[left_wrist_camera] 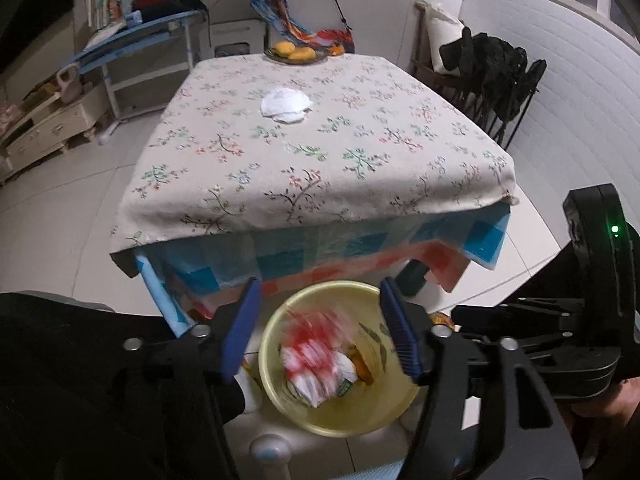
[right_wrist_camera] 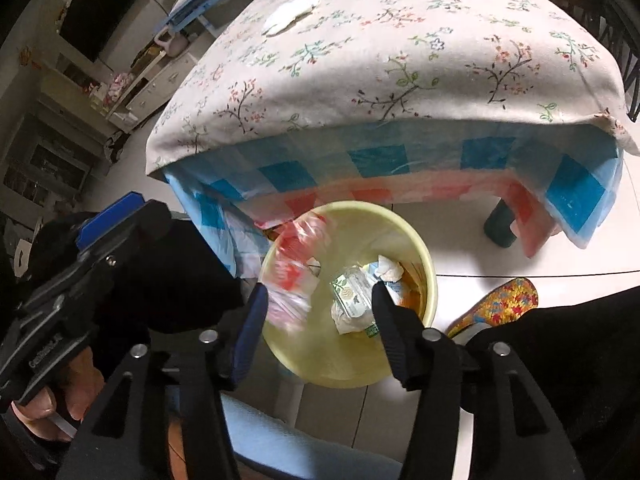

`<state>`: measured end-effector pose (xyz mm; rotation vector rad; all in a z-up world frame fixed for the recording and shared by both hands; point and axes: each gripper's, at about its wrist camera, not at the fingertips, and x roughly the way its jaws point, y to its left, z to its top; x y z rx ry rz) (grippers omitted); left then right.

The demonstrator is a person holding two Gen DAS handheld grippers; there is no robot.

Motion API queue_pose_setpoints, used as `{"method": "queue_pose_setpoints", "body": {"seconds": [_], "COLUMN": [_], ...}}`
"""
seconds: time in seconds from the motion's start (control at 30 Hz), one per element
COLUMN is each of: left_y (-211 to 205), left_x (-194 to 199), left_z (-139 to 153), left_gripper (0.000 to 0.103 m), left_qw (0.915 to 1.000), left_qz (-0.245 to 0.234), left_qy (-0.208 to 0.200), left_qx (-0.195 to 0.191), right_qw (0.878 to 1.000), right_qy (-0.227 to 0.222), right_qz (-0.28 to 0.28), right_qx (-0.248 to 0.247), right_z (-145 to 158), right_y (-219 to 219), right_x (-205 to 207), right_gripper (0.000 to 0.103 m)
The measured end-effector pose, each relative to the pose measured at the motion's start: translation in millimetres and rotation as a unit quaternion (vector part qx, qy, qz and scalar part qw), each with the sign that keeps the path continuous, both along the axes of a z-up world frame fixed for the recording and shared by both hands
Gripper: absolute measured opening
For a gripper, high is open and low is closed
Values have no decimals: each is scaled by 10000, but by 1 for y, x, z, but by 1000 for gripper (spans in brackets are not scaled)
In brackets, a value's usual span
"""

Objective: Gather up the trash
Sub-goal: 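Open the left gripper to drop the snack bag into the bucket, then move the left tool back toward the white tissue on the table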

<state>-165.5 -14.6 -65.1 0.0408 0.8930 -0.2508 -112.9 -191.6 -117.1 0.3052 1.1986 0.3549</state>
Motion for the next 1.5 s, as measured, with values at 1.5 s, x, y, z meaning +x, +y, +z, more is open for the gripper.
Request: {"method": "queue_pose_setpoints", "body": {"seconds": [1.5], "left_y": [7], "left_x": [121], "left_z": [43], "left_gripper": [89], "left_qw": [9962], "left_qz": [530], "left_qy": [-666], "left_qx": [-200], "right_qw": [9742], "right_qy": [-1956], "right_qz": [-1001], "right_qx": [-514], "right_z": [95], "right_y": [-56], "right_x": [112], "right_gripper": [71]}}
